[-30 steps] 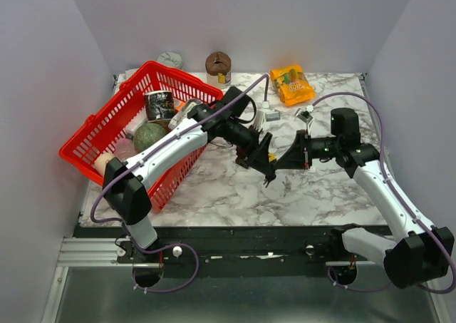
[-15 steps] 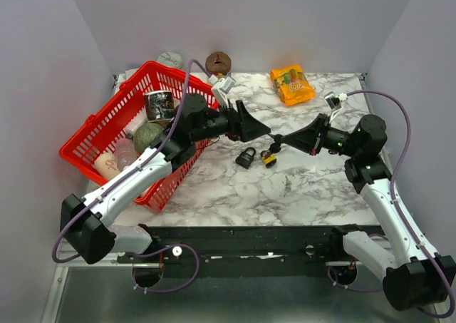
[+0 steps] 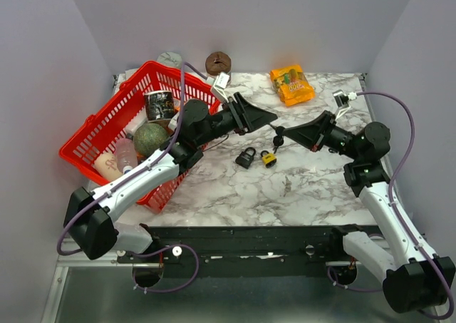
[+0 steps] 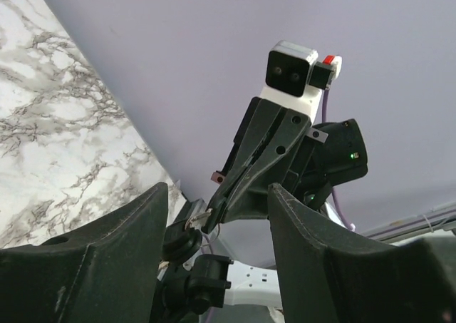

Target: Unlock with the key

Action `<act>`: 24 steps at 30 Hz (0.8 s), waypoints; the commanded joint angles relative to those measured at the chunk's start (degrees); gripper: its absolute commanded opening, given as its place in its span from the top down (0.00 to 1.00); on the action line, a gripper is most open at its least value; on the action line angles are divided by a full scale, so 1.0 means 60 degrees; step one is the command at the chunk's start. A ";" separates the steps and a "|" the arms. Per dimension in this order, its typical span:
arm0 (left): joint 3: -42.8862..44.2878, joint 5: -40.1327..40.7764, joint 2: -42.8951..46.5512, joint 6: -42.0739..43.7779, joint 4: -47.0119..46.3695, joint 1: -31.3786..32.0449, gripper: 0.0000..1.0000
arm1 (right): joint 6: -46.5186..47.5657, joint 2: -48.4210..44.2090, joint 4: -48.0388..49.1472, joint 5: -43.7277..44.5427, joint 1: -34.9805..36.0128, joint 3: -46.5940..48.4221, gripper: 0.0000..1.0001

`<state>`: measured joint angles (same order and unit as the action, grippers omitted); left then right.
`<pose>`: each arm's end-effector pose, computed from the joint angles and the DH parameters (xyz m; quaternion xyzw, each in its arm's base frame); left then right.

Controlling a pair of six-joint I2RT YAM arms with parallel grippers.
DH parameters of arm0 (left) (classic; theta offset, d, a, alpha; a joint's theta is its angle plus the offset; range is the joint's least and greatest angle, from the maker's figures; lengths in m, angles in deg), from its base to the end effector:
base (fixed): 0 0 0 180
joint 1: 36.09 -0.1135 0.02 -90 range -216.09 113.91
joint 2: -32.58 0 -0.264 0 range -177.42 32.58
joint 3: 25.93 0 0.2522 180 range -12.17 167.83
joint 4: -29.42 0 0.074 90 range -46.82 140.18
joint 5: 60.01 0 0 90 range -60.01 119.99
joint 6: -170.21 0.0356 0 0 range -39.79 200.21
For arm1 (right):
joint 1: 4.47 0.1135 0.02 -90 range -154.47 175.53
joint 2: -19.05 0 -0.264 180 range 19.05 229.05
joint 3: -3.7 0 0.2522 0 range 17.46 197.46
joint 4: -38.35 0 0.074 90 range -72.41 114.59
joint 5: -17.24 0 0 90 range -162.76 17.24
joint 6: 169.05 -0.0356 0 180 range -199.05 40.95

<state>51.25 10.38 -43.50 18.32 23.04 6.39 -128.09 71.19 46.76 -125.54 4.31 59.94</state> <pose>0.2244 -0.2217 0.3886 0.0166 0.6621 -0.6540 0.3654 0.1961 0.0590 0.3607 -0.1325 0.6457 0.5813 0.4771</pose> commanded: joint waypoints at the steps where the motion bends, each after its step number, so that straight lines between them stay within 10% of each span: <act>1: 0.0285 0.0340 -0.0182 -0.0334 -0.0481 0.0112 0.37 | -0.0542 -0.0150 0.1004 0.0387 0.0017 -0.0341 0.99; 17: 0.0431 0.0223 -0.0475 -0.0510 -0.0364 0.0303 0.57 | -0.1334 -0.0047 0.1695 0.0636 0.0032 -0.0664 0.99; 24: 0.0534 0.0120 -0.0622 -0.0598 -0.0218 0.0332 0.97 | -0.1233 -0.0018 0.1520 0.0622 0.0032 -0.0606 0.99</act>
<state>52.37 11.27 -46.45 15.07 22.69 7.98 -136.06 71.17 54.65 -122.98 4.31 56.38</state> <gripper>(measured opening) 0.176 0.023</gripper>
